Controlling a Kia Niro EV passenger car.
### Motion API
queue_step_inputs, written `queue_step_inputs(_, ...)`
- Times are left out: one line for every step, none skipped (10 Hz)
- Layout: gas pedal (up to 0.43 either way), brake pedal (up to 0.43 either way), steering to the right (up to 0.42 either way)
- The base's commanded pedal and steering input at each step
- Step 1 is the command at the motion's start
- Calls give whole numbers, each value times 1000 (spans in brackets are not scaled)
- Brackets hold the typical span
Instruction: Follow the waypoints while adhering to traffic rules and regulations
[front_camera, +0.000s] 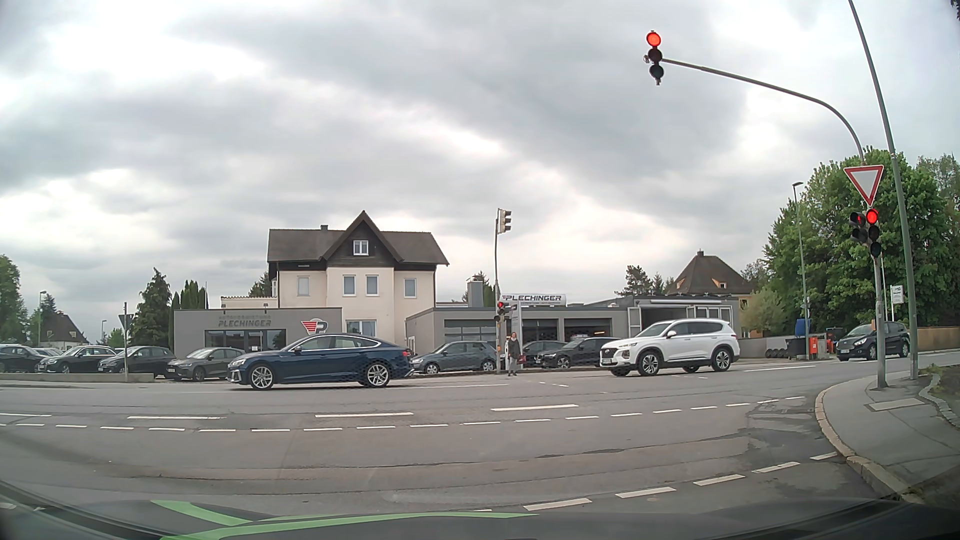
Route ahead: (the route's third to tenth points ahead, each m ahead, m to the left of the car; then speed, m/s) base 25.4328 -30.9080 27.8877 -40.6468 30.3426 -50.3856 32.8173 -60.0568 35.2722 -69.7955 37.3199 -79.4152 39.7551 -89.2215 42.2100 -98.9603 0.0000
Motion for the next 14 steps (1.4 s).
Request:
queue_step_inputs(0,287,101)
queue_step_inputs(0,287,101)
queue_step_inputs(0,280,101)
queue_step_inputs(0,287,101)
queue_step_inputs(0,287,101)
queue_step_inputs(0,287,101)
queue_step_inputs(0,287,101)
queue_step_inputs(0,287,101)
queue_step_inputs(0,287,101)
queue_step_inputs(0,287,101)
queue_step_inputs(0,287,101)
queue_step_inputs(0,287,101)
queue_step_inputs(0,287,101)
queue_step_inputs(0,287,101)
